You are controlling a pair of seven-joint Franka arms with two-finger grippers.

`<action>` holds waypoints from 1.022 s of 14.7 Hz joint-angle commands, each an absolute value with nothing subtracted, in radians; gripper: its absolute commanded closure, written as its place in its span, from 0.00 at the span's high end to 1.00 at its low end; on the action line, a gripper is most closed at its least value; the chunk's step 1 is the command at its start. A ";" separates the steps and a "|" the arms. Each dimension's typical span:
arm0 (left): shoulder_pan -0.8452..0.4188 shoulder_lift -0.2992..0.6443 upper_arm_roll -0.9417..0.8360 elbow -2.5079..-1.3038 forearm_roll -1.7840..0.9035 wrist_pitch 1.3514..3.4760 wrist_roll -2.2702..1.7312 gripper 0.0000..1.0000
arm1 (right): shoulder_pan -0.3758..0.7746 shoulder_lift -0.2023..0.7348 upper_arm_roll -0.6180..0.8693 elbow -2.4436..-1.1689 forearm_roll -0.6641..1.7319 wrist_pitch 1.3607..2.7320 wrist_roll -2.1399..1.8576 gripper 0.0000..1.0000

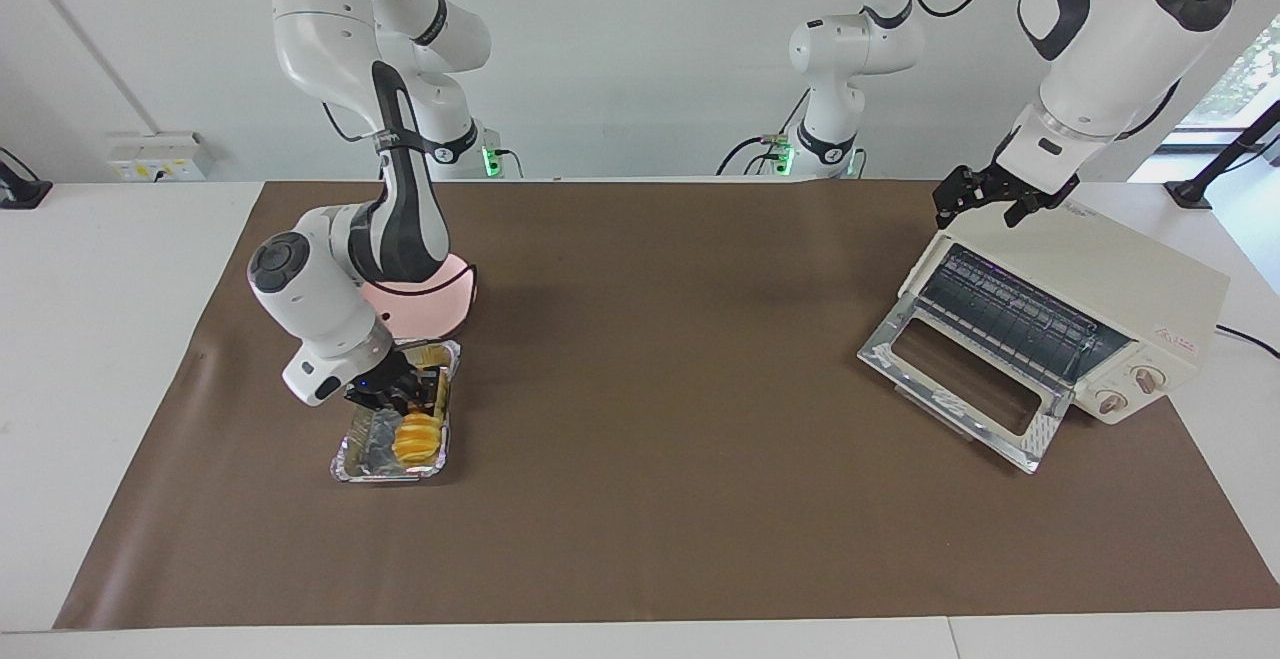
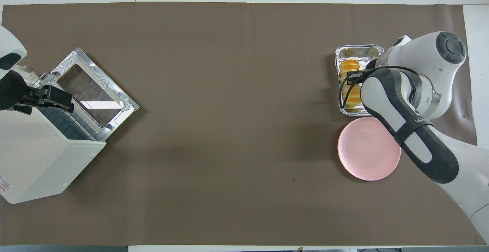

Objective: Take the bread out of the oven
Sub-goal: 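Grasp the yellow bread rolls with the right gripper, then lift the bread rolls out of the tray toward the pink plate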

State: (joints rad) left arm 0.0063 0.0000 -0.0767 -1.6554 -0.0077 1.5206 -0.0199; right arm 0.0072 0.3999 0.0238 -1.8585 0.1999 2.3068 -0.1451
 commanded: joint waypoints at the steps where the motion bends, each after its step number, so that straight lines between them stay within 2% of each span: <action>1: 0.015 -0.014 -0.080 -1.655 -0.021 1.506 -0.014 1.00 | 0.006 0.377 0.026 -1.839 0.181 2.237 -0.138 0.14; 2: 0.015 -0.012 -0.078 -1.655 -0.021 1.506 -0.014 1.00 | 0.006 0.376 0.025 -1.826 0.179 2.211 -0.138 0.11; 5: 0.015 -0.014 -0.078 -1.655 -0.021 1.506 -0.014 1.00 | 0.005 0.342 0.021 -1.803 0.164 2.143 -0.137 0.11; 10: 0.015 -0.012 -0.078 -1.655 -0.021 1.506 -0.014 1.00 | -0.008 0.184 0.020 -1.793 0.156 1.923 -0.129 0.12; 12: 0.015 -0.014 -0.078 -1.655 -0.021 1.506 -0.014 1.00 | -0.008 0.108 0.020 -1.837 0.155 1.829 -0.094 0.13; 13: 0.015 -0.012 -0.078 -1.655 -0.021 1.506 -0.014 1.00 | -0.003 0.056 0.021 -1.876 0.153 1.803 -0.059 0.17; 15: 0.015 -0.012 -0.078 -1.655 -0.021 1.506 -0.014 1.00 | 0.003 -0.042 0.021 -1.980 0.149 1.799 -0.037 0.21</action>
